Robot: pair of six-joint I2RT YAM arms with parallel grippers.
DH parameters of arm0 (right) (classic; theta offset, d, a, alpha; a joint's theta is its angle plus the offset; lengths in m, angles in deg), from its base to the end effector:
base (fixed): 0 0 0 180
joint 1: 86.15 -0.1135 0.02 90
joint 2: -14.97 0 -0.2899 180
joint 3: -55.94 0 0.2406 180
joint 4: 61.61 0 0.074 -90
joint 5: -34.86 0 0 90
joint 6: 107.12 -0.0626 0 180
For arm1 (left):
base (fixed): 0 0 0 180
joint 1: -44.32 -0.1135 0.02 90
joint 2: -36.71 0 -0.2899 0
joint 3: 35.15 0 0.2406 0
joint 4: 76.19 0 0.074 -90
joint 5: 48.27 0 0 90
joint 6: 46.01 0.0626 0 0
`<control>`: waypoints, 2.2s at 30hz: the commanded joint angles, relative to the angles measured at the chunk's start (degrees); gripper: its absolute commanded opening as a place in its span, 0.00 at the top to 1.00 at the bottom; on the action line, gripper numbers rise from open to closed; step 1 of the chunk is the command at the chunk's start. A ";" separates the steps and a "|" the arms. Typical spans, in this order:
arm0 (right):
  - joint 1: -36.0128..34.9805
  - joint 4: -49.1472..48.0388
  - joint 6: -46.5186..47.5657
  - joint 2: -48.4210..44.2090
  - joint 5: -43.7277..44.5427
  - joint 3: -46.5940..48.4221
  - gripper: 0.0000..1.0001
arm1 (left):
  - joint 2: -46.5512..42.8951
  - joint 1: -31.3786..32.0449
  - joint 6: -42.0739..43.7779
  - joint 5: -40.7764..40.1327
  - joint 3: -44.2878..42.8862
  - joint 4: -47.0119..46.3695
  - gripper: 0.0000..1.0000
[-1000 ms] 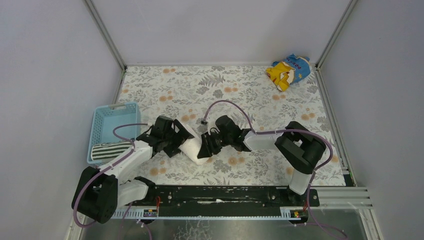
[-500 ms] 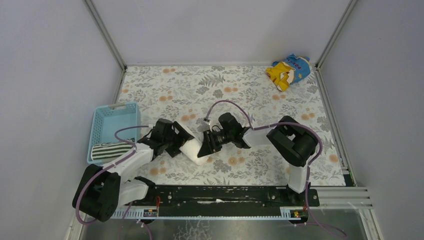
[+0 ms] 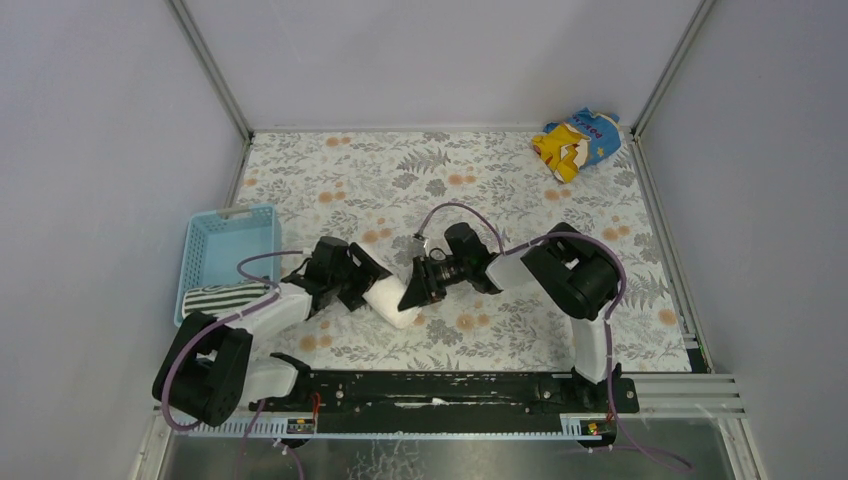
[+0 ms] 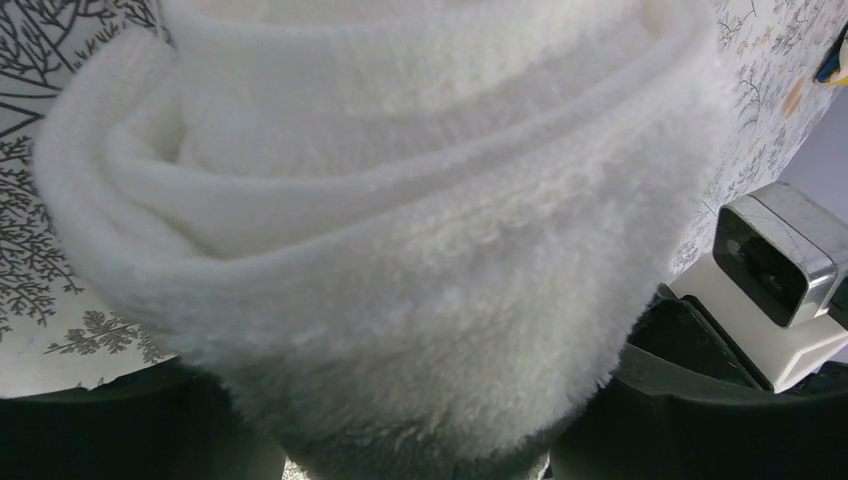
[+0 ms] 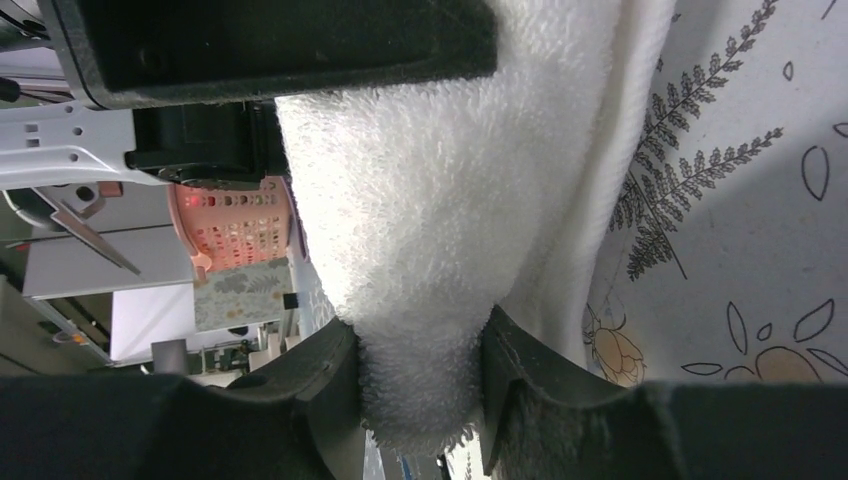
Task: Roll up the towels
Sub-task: Pick up the towel at the center of the board, then place the towel in the bin.
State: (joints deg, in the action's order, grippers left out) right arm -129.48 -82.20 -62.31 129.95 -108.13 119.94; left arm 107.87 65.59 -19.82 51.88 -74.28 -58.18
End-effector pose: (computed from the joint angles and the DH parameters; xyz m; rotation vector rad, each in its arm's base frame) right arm 0.2496 0.3041 0.1329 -0.6374 2.3779 1.7915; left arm 0.1986 -0.0892 0.1563 -0.8731 2.4764 -0.8169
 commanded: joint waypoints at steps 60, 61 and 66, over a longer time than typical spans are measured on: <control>-0.36 48.62 31.39 -42.13 48.11 -0.70 0.01 | 13.59 -57.75 16.90 -2.23 -41.72 16.05 0.80; -0.41 48.52 31.46 -41.92 47.93 -0.69 0.01 | 14.28 -57.71 16.87 -2.00 -41.35 16.51 0.80; -0.44 47.59 31.29 -41.54 46.85 -1.13 0.01 | 16.79 -57.82 18.08 -1.30 -38.19 18.24 0.80</control>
State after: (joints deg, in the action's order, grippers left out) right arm -129.61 -31.64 -31.82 88.49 -59.57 119.20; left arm 122.86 8.26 -3.56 50.11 -114.49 -37.35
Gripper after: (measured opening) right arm 0.993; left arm 0.573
